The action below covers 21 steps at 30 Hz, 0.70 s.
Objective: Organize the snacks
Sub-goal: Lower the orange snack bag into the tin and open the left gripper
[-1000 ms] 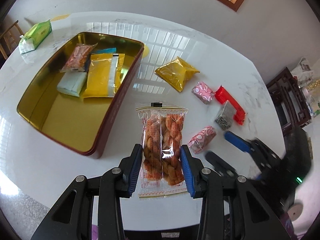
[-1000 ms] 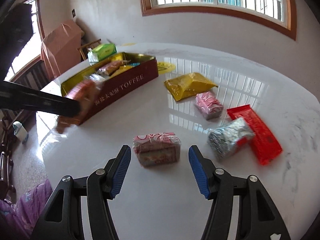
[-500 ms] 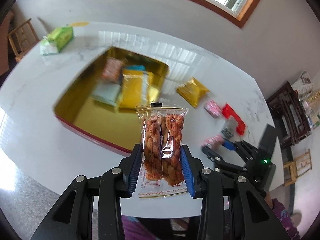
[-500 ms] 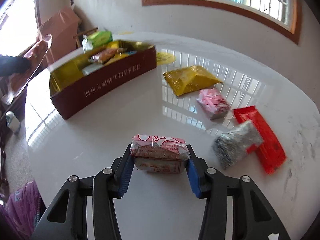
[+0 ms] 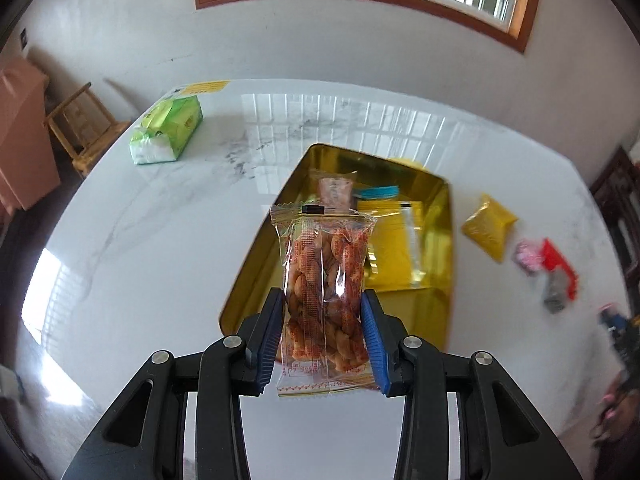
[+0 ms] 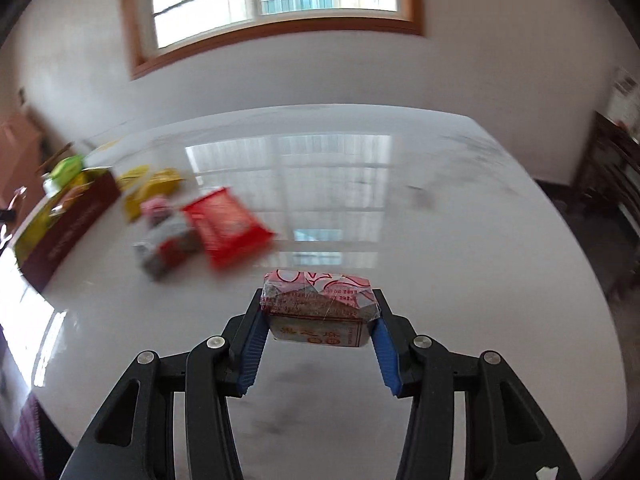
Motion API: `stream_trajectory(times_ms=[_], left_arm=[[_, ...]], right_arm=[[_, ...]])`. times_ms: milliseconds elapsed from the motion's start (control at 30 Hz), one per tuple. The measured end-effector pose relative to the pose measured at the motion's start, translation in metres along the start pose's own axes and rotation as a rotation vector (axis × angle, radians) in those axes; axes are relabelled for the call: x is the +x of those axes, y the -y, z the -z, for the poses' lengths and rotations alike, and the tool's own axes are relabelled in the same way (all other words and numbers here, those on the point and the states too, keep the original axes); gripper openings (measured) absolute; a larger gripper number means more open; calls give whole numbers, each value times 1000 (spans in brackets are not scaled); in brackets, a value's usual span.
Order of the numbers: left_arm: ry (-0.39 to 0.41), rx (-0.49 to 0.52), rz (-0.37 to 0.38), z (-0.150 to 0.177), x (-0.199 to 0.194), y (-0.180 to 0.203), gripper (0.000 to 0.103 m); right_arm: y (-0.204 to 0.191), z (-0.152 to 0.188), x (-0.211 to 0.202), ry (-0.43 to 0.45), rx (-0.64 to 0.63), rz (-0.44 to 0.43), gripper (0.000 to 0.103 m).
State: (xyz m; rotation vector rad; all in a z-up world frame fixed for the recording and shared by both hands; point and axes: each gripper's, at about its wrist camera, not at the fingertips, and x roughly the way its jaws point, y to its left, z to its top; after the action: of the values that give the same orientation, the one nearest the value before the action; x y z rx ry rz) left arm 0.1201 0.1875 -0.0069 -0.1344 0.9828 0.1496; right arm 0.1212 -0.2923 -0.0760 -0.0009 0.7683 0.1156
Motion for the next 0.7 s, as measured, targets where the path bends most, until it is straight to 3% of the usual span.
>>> stream_trajectory(times_ms=[400,700], left_arm=[[-29,129,-37,-13,52,-2,40],[-74,125,-47,-10,74,-11,40]], right_arm=[[12,9,5,-5,58,40,45],[14,9,8,-8,70,38,45]])
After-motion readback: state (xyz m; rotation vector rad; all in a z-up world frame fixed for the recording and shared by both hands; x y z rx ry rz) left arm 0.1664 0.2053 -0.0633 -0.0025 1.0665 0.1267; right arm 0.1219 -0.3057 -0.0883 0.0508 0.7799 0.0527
